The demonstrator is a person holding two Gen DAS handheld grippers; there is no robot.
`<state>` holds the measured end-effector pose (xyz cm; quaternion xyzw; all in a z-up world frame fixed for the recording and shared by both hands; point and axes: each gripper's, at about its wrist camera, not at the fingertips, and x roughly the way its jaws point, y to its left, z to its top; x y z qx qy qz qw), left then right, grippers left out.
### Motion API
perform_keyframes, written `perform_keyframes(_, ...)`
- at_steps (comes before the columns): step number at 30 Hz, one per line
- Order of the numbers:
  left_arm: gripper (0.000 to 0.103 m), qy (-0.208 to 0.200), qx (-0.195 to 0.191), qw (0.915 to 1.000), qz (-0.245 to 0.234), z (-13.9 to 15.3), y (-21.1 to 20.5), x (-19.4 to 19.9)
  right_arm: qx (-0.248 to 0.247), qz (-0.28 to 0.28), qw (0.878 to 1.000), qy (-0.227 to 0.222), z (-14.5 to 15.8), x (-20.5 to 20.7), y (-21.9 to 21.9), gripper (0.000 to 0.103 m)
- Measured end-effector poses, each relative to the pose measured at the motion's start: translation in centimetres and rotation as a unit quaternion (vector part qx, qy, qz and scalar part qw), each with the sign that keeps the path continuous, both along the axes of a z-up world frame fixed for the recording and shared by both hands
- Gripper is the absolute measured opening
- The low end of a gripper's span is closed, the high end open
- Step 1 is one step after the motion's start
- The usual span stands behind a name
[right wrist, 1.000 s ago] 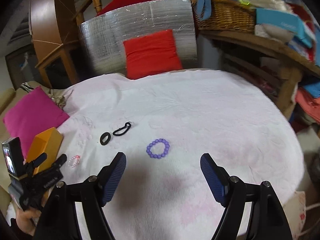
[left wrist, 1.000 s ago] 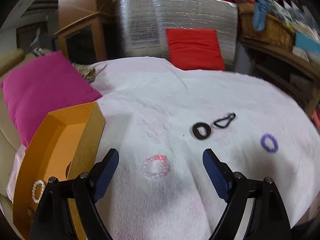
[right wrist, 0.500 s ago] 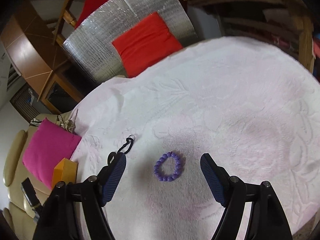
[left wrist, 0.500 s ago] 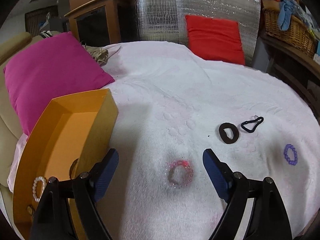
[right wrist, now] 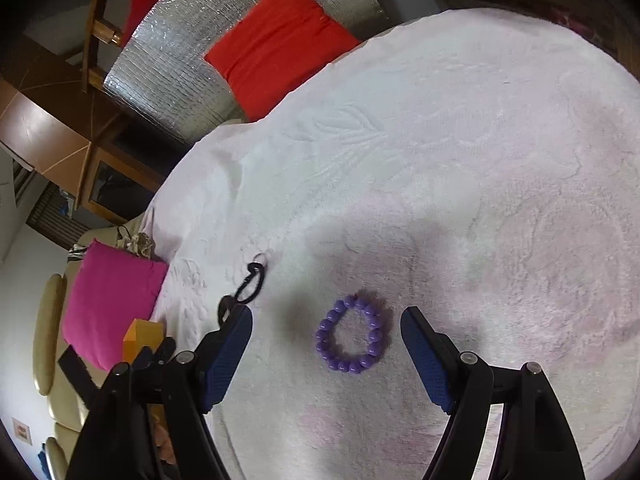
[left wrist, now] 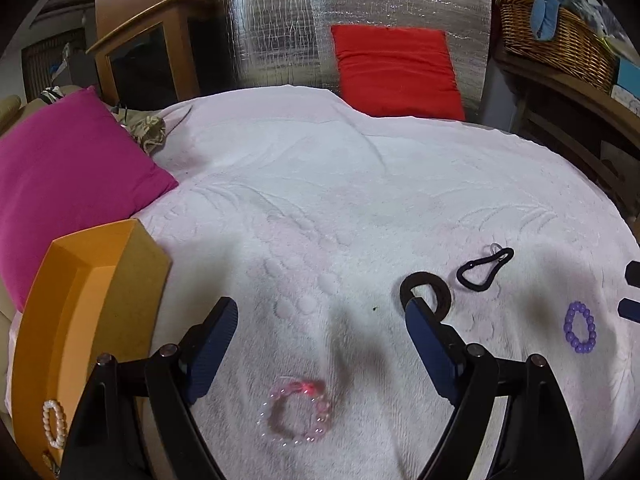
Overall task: Organize jewelry
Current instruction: 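Move the right tool toward the purple bead bracelet while the left tool approaches the pink bracelet, then grasp the black hair tie with the left tool while the right tool grasps the black cord loop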
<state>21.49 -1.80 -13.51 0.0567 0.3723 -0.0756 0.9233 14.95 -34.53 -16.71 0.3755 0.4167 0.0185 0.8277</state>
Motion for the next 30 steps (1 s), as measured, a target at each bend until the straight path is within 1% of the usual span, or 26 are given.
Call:
perform_keyframes(3, 0.086, 0.0, 0.005, 1.0, -0.004, -0.5, -0.6, 0.4, 0.011, 0.018, 1.0, -0.013, 0.5, 1.3, 0.8, 0.079)
perform_keyframes(5, 0.086, 0.004, 0.009, 0.9999, -0.003, -0.9, -1.0, 0.7, 0.002, 0.037, 0.999, -0.024, 0.9, 3.1, 2.0, 0.079)
perform_keyframes(9, 0.086, 0.013, 0.021, 0.9996, 0.012, -1.3, -0.9, 0.9, 0.009, 0.069, 0.997, -0.028, 0.6, 6.4, 4.3, 0.078)
perform_keyframes(12, 0.086, 0.003, 0.032, 0.9994, 0.011, -1.1, -0.7, 0.6, 0.004, 0.078, 0.997, -0.019, -0.6, 8.7, 6.1, 0.069)
perform_keyframes(13, 0.086, 0.0, 0.037, 0.9993, 0.01, -1.1, -0.7, 0.5, 0.004, 0.08, 0.997, -0.014, -1.0, 9.3, 6.5, 0.064)
perform_keyframes(14, 0.086, -0.002, 0.039, 0.9992, 0.009, -1.0, -0.5, 0.4, 0.005, 0.081, 0.997, -0.006, -1.5, 9.9, 6.9, 0.061)
perform_keyframes(16, 0.086, -0.001, 0.037, 0.9993, 0.008, -1.1, -0.3, 0.4, 0.003, 0.072, 0.997, 0.006, -2.4, 10.8, 7.3, 0.061)
perform_keyframes(19, 0.086, 0.003, 0.034, 0.9994, 0.01, -1.1, 0.1, 0.5, 0.0, 0.057, 0.998, 0.018, -3.3, 11.6, 7.5, 0.049)
perform_keyframes(21, 0.086, 0.005, 0.03, 0.9995, 0.01, -1.1, 0.1, 0.6, 0.004, 0.048, 0.998, 0.026, -3.9, 12.1, 7.5, 0.048)
perform_keyframes(22, 0.086, 0.005, 0.029, 0.9995, 0.008, -1.1, 0.0, 0.6, 0.003, 0.045, 0.999, 0.029, -4.2, 12.2, 7.6, 0.045)
perform_keyframes(23, 0.086, 0.004, 0.028, 0.9996, 0.006, -1.1, 0.0, 0.6, -0.004, 0.038, 0.999, 0.029, -4.2, 12.3, 7.7, 0.038)
perform_keyframes(24, 0.086, 0.004, 0.028, 0.9996, 0.004, -1.1, -0.1, 0.6, -0.011, 0.036, 0.999, 0.028, -4.2, 12.4, 7.8, 0.035)
perform_keyframes(25, 0.086, 0.005, 0.027, 0.9996, 0.0, -1.2, -0.2, 0.6, -0.016, 0.036, 0.999, 0.027, -4.2, 12.5, 7.9, 0.029)
perform_keyframes(26, 0.086, 0.005, 0.026, 0.9996, -0.002, -1.2, -0.3, 0.6, -0.023, 0.037, 0.999, 0.027, -4.2, 12.5, 8.0, 0.019)
perform_keyframes(28, 0.086, 0.005, 0.025, 0.9997, -0.005, -1.3, -0.4, 0.7, -0.029, 0.032, 0.999, 0.026, -4.1, 12.2, 7.8, 0.019)
perform_keyframes(30, 0.086, 0.01, 0.017, 0.9998, -0.008, -1.4, -0.6, 0.8, -0.021, 0.027, 0.999, 0.018, -3.8, 11.7, 7.1, 0.018)
